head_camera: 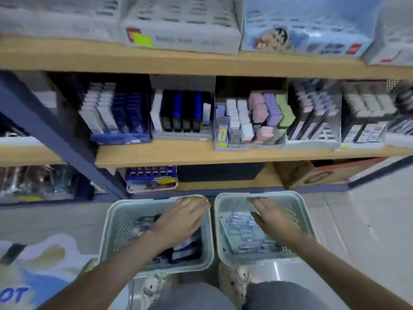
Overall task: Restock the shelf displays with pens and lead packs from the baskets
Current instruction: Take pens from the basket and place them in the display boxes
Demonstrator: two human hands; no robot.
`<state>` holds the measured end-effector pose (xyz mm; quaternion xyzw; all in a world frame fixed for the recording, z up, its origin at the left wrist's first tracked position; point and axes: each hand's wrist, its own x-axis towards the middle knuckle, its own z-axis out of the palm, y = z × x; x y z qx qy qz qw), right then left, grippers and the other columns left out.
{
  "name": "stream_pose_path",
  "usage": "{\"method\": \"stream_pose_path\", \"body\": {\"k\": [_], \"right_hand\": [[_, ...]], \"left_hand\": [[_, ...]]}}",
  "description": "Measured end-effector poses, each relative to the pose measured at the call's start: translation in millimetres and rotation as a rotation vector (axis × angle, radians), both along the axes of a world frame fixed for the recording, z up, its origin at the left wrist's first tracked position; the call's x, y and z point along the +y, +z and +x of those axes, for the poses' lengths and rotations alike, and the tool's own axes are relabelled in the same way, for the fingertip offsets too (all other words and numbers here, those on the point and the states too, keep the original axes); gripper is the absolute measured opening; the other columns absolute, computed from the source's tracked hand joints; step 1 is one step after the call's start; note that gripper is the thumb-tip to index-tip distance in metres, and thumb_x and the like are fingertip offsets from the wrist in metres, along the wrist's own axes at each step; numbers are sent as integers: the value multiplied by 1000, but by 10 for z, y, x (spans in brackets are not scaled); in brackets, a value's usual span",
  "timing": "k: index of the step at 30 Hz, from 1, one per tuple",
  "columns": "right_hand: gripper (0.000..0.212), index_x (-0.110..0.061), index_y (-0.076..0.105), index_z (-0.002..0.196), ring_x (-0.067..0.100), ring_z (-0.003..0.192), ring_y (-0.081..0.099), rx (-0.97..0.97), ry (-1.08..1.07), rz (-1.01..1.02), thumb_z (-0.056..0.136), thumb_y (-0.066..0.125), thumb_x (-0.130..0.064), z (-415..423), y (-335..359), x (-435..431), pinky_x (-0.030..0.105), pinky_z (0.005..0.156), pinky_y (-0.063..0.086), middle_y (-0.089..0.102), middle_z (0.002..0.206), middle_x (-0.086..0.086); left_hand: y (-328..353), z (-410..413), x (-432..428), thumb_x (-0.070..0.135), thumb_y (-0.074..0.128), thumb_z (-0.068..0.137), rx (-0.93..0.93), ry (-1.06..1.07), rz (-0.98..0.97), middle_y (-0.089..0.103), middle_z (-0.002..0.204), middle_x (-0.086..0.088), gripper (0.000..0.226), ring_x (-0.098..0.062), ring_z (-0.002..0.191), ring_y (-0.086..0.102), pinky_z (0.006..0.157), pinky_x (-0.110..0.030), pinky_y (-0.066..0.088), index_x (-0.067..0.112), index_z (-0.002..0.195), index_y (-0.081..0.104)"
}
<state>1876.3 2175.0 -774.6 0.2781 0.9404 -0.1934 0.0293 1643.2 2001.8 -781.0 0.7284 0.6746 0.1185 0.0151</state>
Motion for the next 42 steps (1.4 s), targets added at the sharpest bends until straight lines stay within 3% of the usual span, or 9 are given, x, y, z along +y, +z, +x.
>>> {"method": "stream_pose_path", "body": {"k": [4,8,11,13,16,19,24,30,42], "right_hand": [[81,-4,45,138,38,105,63,-339,33,-24,69,82,-24,373,-962,125,51,90,51,61,120,18],[82,-10,7,152,33,143,23,-472,74,-3,92,56,-36,392,-1560,204,45,116,17,20,157,14],[87,-8,-2,152,29,147,7,-515,92,12,93,50,-46,282,-1833,261,43,117,5,6,160,12],[92,-5,12,151,35,144,20,-557,134,40,87,59,-51,221,-1969,295,47,115,19,19,156,19],[101,-2,58,127,36,102,62,-569,191,113,48,84,-58,168,-2110,321,45,85,53,63,117,20],[98,0,64,118,31,87,62,-538,227,159,40,85,-55,146,-2181,308,41,75,53,65,101,15],[74,-5,53,124,31,107,54,-561,226,178,66,74,-47,20,-2081,249,41,92,44,55,119,14],[53,-8,36,129,29,112,46,-638,285,180,87,55,-35,-22,-2094,189,40,98,36,46,123,13],[48,-4,27,134,30,121,44,-650,243,164,93,50,-14,-12,-2156,194,37,104,34,46,132,17]], "left_hand": [[-570,206,97,38,35,90,30,-49,-144,62,128,0,47,-16,116,55,94,-31,49,21,126,62],[-934,270,162,45,34,94,65,-62,-188,56,138,-6,55,-21,125,50,108,-37,29,14,133,56],[-1035,332,189,50,31,98,52,-60,-180,45,147,-7,57,-22,135,38,112,-41,27,14,141,43],[-1052,367,233,51,31,99,54,-69,-164,40,150,-8,58,-22,139,34,112,-43,27,15,144,38],[-1087,385,324,49,35,99,64,-81,-141,41,150,-10,56,-24,140,32,114,-44,24,14,142,39],[-1158,410,333,47,30,102,38,-64,-132,45,146,-11,51,-26,138,33,116,-45,22,13,137,43],[-1192,436,332,41,27,102,22,-56,-80,49,143,-14,47,-29,137,34,115,-46,22,12,131,50],[-1197,445,330,36,40,96,13,-56,-52,49,141,-15,40,-29,136,35,113,-48,26,11,126,51],[-1193,451,328,35,41,95,16,-49,-64,51,140,-17,43,-30,135,36,111,-49,28,7,121,62]]}}
